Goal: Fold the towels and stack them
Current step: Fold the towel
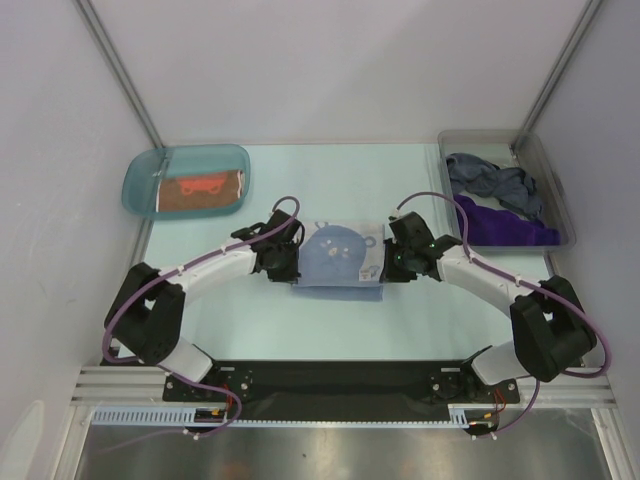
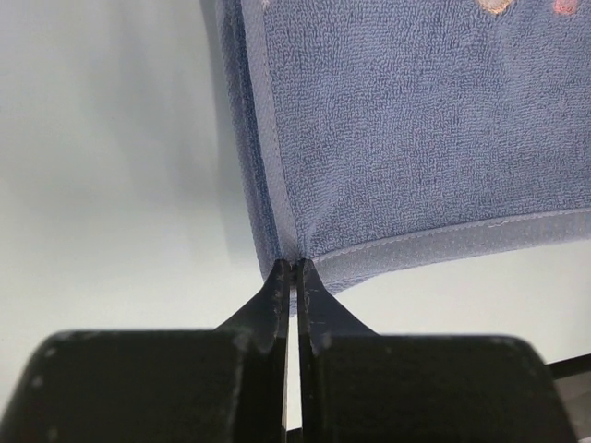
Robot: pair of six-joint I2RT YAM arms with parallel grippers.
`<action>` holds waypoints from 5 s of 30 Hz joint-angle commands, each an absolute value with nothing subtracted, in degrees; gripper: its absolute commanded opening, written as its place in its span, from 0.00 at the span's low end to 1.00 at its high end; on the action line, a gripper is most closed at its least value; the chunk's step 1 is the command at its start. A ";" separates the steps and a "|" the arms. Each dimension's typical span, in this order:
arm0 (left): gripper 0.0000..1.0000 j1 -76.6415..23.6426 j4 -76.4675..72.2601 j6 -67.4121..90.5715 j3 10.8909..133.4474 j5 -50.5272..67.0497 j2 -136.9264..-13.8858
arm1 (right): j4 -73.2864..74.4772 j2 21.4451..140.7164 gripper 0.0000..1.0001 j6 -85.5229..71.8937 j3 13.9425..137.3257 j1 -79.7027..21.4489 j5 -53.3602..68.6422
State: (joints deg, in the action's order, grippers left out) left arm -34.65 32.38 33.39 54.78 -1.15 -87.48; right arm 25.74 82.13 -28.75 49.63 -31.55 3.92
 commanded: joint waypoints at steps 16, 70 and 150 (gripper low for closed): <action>0.14 -34.80 32.08 31.38 55.81 -0.44 -90.00 | 22.68 82.88 0.00 -29.36 47.81 -32.61 6.86; 0.00 -34.89 35.77 32.26 59.23 -5.89 -91.85 | 21.80 83.85 0.00 -28.74 48.43 -33.57 6.68; 0.53 -21.36 34.36 -13.01 92.90 12.13 -119.36 | 34.81 118.39 0.40 16.44 85.87 -11.51 39.73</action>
State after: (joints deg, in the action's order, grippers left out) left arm -21.74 35.03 -10.55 89.52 10.39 -118.89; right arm 34.83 117.99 13.85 83.55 -11.46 36.60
